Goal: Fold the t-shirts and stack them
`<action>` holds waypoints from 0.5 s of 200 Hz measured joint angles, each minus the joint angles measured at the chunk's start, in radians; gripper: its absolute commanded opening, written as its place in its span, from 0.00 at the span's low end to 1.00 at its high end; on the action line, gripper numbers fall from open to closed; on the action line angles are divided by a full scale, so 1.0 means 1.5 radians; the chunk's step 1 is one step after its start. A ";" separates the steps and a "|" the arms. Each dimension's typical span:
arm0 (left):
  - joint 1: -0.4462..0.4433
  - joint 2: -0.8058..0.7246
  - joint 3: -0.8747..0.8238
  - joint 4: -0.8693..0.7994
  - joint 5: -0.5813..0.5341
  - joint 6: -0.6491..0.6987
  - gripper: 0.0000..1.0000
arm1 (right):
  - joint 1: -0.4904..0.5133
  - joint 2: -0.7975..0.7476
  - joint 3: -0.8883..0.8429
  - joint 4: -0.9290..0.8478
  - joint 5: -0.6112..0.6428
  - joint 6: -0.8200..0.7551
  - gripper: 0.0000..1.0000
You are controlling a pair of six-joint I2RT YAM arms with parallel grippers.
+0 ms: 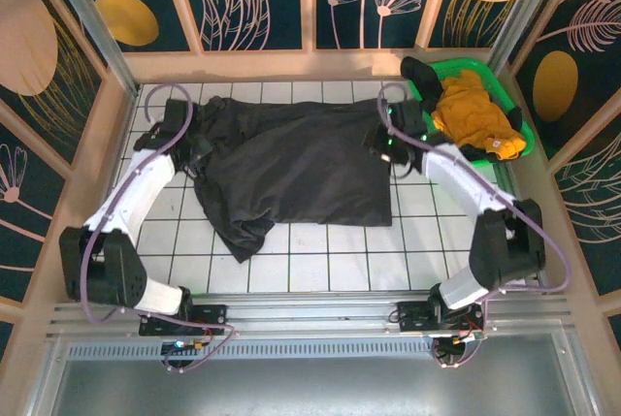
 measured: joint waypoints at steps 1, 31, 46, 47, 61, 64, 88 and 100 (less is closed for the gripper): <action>0.000 -0.002 -0.003 0.000 0.001 -0.002 0.62 | 0.004 -0.005 -0.008 -0.002 0.002 0.001 0.44; 0.000 -0.021 -0.042 -0.022 0.005 -0.018 0.61 | 0.050 -0.079 -0.142 -0.068 0.026 0.016 0.51; 0.000 -0.022 -0.039 -0.021 0.005 -0.019 0.61 | 0.051 -0.089 -0.185 -0.098 0.027 0.022 0.53; 0.000 -0.021 -0.038 -0.021 0.005 -0.019 0.61 | 0.051 -0.089 -0.186 -0.099 0.027 0.023 0.53; 0.000 -0.020 -0.031 -0.022 0.005 -0.019 0.61 | 0.051 -0.085 -0.210 -0.110 0.026 0.026 0.54; 0.000 -0.019 -0.029 -0.022 0.005 -0.019 0.60 | 0.051 -0.083 -0.214 -0.111 0.025 0.027 0.54; 0.000 -0.012 -0.012 -0.018 0.007 -0.019 0.60 | 0.051 -0.050 -0.220 -0.104 0.025 0.039 0.50; 0.000 -0.010 -0.007 -0.018 0.007 -0.019 0.60 | 0.051 -0.028 -0.220 -0.093 0.025 0.044 0.46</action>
